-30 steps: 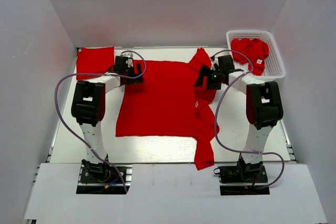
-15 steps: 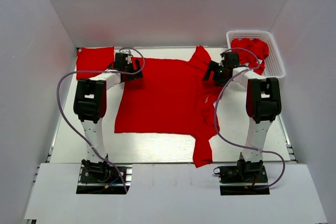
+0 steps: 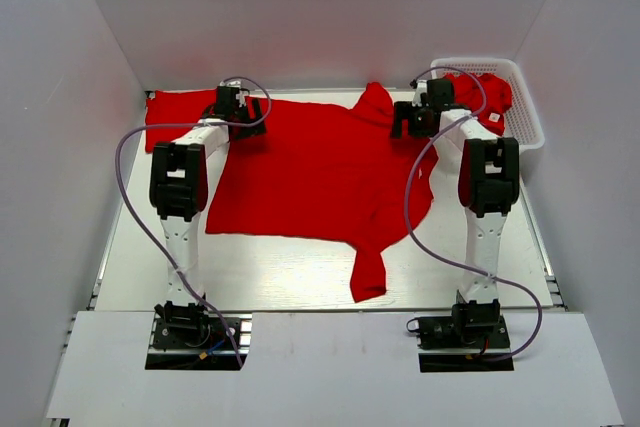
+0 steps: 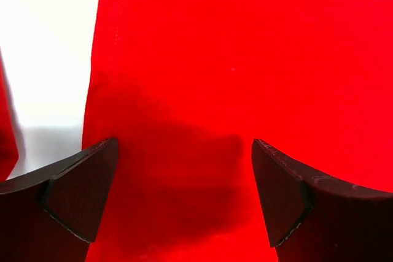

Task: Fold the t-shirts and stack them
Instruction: Flatten out the tshirt

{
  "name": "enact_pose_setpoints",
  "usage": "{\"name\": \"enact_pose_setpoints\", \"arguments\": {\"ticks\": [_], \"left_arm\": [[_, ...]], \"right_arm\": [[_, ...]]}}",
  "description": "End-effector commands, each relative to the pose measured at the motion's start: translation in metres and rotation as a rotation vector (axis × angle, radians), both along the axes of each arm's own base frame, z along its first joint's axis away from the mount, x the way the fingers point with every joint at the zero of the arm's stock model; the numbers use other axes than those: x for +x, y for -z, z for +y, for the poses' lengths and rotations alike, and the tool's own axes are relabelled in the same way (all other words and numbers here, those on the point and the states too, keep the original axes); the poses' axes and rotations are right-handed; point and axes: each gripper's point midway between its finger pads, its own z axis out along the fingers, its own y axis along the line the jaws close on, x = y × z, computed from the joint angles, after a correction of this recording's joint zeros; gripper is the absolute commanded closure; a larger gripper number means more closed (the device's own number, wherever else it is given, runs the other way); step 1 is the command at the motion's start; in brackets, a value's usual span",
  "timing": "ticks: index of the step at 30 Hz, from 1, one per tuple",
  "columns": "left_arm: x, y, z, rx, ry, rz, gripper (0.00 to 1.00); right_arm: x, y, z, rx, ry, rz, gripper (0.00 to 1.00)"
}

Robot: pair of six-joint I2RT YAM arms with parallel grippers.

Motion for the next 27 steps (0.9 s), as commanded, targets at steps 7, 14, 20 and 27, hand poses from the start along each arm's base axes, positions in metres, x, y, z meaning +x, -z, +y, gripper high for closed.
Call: {"name": "enact_pose_setpoints", "arguments": {"ticks": [7,14,20,27], "left_arm": [[-0.01,-0.034,-0.025,-0.046,0.168,-0.028,0.0],[-0.054,-0.086,-0.033,-0.081,0.202,-0.072,0.0],[-0.136,-0.073,-0.031,-0.155,0.178,-0.016,0.0],[-0.196,-0.02,-0.001,-0.125,0.034,0.12,0.0]], "right_arm": [[-0.025,-0.076,0.064,0.091,-0.359,-0.127,0.1],[-0.115,-0.072,0.091,0.237,-0.276,0.028,0.1],[-0.182,-0.058,0.067,0.263,-0.059,0.116,0.1],[-0.239,-0.013,0.074,0.366,-0.052,0.291,0.1]]}}
